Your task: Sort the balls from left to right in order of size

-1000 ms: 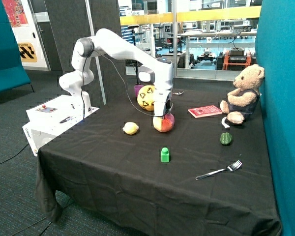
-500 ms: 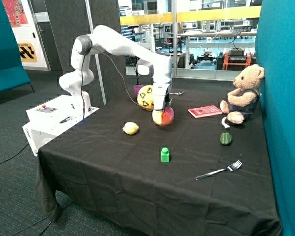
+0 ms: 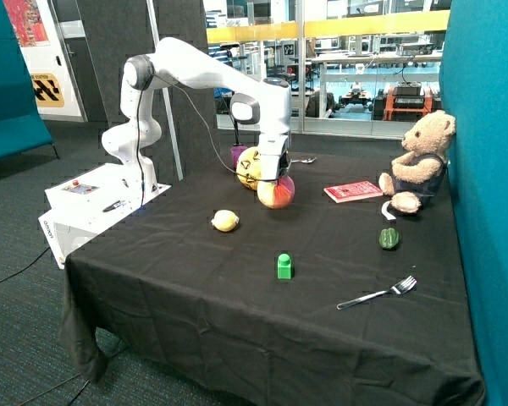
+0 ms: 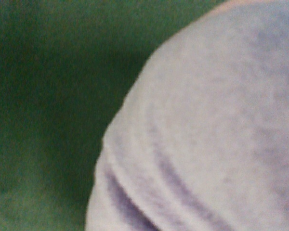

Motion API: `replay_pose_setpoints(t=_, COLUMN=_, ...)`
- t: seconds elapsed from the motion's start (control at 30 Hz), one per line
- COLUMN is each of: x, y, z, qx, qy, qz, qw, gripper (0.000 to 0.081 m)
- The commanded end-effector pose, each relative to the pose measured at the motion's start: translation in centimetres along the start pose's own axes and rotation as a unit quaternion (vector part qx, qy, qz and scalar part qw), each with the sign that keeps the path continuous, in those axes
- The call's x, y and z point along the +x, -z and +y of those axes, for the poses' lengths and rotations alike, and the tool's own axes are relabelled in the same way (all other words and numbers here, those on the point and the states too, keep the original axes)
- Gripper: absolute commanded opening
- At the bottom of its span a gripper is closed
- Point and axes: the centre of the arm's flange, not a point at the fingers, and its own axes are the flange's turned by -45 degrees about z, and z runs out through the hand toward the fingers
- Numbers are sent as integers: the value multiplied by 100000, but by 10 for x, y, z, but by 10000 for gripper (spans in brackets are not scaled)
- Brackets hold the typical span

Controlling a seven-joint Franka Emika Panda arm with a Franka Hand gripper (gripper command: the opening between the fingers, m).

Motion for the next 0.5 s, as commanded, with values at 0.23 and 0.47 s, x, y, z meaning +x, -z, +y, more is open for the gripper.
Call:
replay_pose_setpoints(t=0.23, x=-44, y=14, z=-27, qx=-388, qy=3247, qz=384, qw=99946, gripper=0)
replay_pose_setpoints(t=0.47, x=-63, y=16, z=-37, qx=-391, qy=4131, qz=381, qw=99913, gripper=0)
